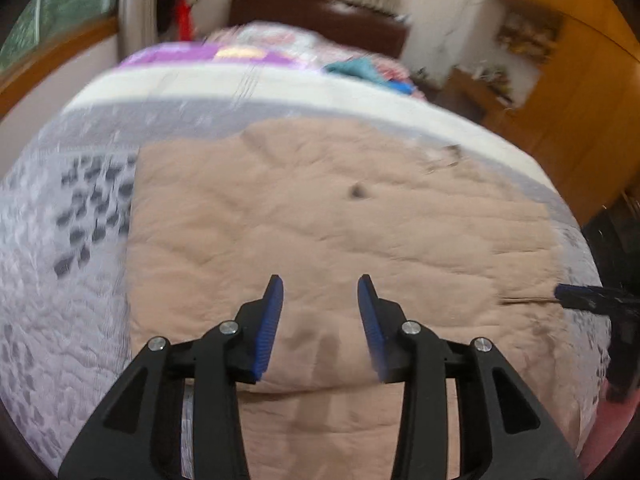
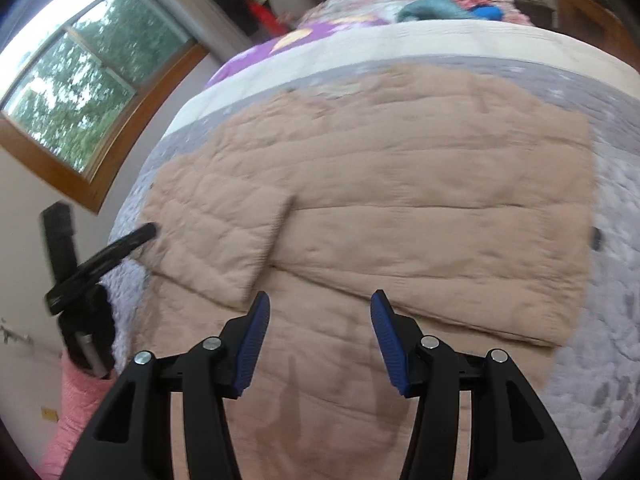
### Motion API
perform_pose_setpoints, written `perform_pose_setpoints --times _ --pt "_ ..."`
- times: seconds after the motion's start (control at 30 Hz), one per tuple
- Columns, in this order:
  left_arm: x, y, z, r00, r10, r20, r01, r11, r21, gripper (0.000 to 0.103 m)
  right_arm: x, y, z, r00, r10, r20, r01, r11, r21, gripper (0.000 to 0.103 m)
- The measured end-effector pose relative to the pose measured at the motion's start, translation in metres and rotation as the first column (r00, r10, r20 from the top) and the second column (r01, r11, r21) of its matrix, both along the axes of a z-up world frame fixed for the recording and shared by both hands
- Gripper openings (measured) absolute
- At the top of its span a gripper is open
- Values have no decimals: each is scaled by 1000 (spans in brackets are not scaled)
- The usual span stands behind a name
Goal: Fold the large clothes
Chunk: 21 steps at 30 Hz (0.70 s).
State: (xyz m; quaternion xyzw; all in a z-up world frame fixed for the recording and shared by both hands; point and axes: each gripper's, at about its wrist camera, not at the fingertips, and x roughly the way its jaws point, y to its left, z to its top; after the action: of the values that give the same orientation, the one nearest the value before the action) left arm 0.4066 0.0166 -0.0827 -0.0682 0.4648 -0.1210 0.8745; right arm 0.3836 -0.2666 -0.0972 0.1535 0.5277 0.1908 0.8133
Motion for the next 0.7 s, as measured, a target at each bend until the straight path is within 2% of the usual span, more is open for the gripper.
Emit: perform_pose_setpoints --times 0.13,0.27,0.33,0.37,0.43,0.53,0.6,0.7 --pt "14 3 -32 996 -5 -90 2 1000 -31 37 10 38 -8 998 45 -31 -45 999 16 53" --pt "15 -4 -42 996 -11 -84 9 1000 -24 37 24 64 -30 993 65 -95 -62 997 40 51" --pt "14 -8 -45 997 -16 -75 16 1000 -3 37 31 72 -39 991 71 -113 -64 996 61 38" --pt "14 -11 -43 997 -16 -75 16 1000 -2 37 35 76 -43 990 74 -119 -66 995 69 33" --pt "13 -11 -39 997 -13 -78 13 1000 -10 37 40 83 -49 989 79 -122 -72 995 63 14" --pt "6 -7 -27 998 -22 -64 20 999 -40 36 41 81 -45 991 87 -102 -79 994 81 8" --pt "-1 3 -9 1000 -24 -16 23 996 -87 35 35 73 -34 995 84 -61 -80 995 63 7" --pt "-4 20 18 998 19 59 -11 991 -137 35 28 51 -6 998 54 9 -54 997 47 7"
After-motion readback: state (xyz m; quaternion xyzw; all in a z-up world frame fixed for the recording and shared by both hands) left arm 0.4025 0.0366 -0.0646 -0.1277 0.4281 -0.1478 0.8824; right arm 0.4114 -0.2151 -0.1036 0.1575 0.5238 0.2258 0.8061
